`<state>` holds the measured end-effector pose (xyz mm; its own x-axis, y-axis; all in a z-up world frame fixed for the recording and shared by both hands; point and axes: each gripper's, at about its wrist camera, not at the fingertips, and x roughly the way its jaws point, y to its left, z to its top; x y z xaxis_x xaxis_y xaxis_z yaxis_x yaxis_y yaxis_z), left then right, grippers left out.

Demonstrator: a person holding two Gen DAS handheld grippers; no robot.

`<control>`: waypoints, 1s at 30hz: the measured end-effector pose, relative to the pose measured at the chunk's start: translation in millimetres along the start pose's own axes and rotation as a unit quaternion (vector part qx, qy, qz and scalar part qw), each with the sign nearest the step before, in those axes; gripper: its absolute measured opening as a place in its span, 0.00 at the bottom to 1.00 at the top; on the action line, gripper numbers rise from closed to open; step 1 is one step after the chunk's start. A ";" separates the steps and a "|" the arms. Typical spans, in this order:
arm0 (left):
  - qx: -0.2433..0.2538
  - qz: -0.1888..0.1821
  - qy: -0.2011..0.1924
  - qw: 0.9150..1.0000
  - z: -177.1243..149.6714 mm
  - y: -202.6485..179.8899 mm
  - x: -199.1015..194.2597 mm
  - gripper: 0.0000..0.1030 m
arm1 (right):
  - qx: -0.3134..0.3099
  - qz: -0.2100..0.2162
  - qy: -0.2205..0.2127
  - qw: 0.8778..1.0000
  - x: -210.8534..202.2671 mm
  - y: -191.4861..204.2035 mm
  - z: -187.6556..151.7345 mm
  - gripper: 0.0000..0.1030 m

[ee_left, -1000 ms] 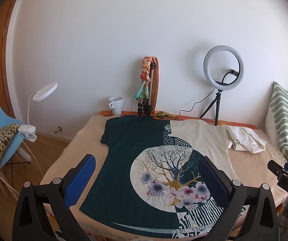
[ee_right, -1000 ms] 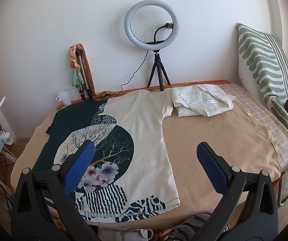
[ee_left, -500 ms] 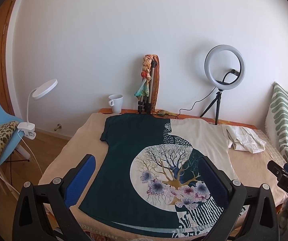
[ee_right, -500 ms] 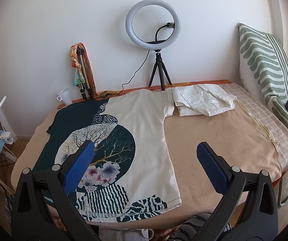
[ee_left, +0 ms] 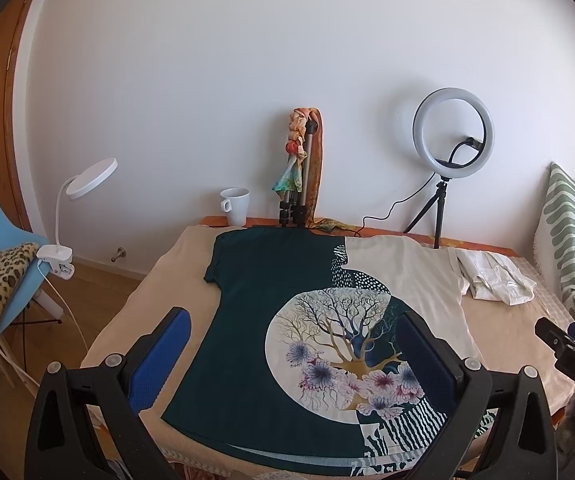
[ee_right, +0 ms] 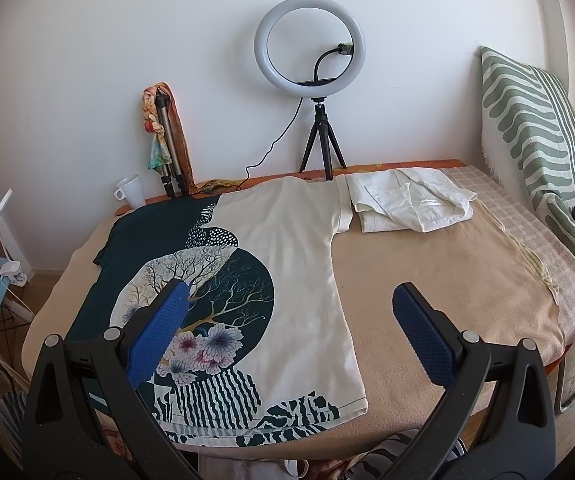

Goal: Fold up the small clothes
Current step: 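Move left tool to the dark-green hem while right tool reaches the dark-green shoulder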

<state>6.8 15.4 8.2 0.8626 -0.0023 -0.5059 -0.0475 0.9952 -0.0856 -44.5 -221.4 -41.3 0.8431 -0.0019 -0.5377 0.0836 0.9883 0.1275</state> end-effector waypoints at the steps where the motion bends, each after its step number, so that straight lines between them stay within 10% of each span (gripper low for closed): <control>1: 0.000 0.001 0.000 1.000 0.0 0.8 1.0 1.00 | -0.001 0.000 0.000 1.000 1.0 0.9 0.1 1.00; 12: 0.009 0.031 0.041 0.999 -18.8 39.0 26.8 0.97 | -0.030 0.026 0.001 0.999 24.4 28.0 18.2 1.00; 30: -0.080 0.012 0.120 0.989 -80.9 146.9 64.8 0.53 | -0.101 0.156 0.011 0.983 111.0 145.9 66.8 1.00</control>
<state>15.0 153.6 -106.6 0.7167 -0.0209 -0.6971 -0.1627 0.9670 -0.1962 96.8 -87.6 -26.7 0.7995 0.3071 -0.5162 -0.2862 0.9504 0.1222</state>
